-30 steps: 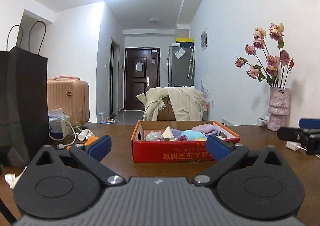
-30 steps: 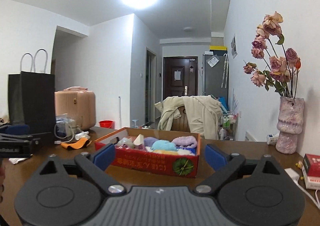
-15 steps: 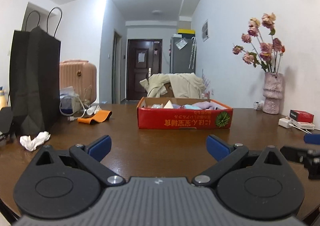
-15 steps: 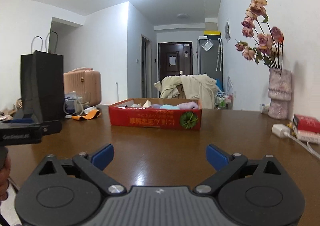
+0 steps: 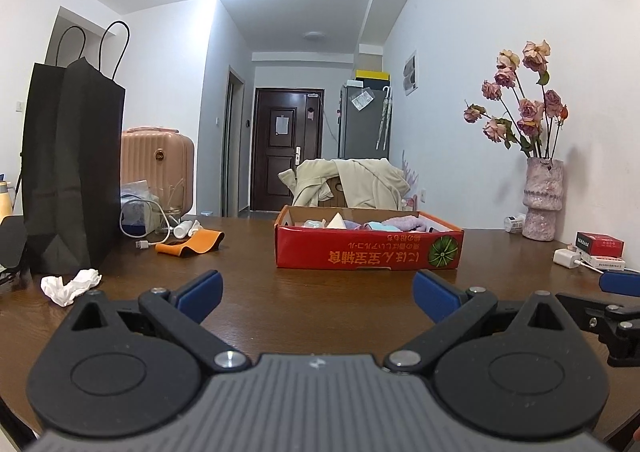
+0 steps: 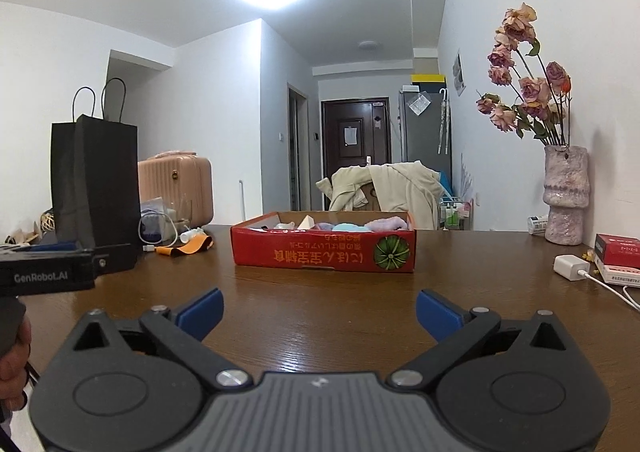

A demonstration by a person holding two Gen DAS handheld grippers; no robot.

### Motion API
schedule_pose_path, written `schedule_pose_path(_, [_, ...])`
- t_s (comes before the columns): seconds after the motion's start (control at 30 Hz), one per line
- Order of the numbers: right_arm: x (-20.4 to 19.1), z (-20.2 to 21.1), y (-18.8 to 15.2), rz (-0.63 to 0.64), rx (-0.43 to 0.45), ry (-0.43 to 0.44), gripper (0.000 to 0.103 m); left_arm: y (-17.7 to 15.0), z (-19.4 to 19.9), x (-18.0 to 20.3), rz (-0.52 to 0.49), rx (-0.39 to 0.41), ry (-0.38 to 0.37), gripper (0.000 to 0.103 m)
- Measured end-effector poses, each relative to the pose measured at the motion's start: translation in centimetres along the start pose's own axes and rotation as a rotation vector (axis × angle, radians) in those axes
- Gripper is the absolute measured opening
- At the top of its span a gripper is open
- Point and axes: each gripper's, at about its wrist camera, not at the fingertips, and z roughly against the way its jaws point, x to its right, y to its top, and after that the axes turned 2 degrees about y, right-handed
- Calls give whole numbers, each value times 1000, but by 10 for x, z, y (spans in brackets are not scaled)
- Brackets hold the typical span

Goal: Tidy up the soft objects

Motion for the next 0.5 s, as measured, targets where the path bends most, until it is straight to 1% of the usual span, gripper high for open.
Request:
schedule_pose_path(0.13, [1, 0, -1, -16, 7, -8, 103, -1, -1, -1, 4, 1, 0, 103])
schedule_pose_path(0.27, [3, -1, -3, -30, -5, -25, 103, -2, -1, -1, 7, -5, -4, 103])
schedule_pose_path(0.5, [1, -1, -4, -30, -9, -22, 103, -1, -1, -2, 6, -6, -5, 103])
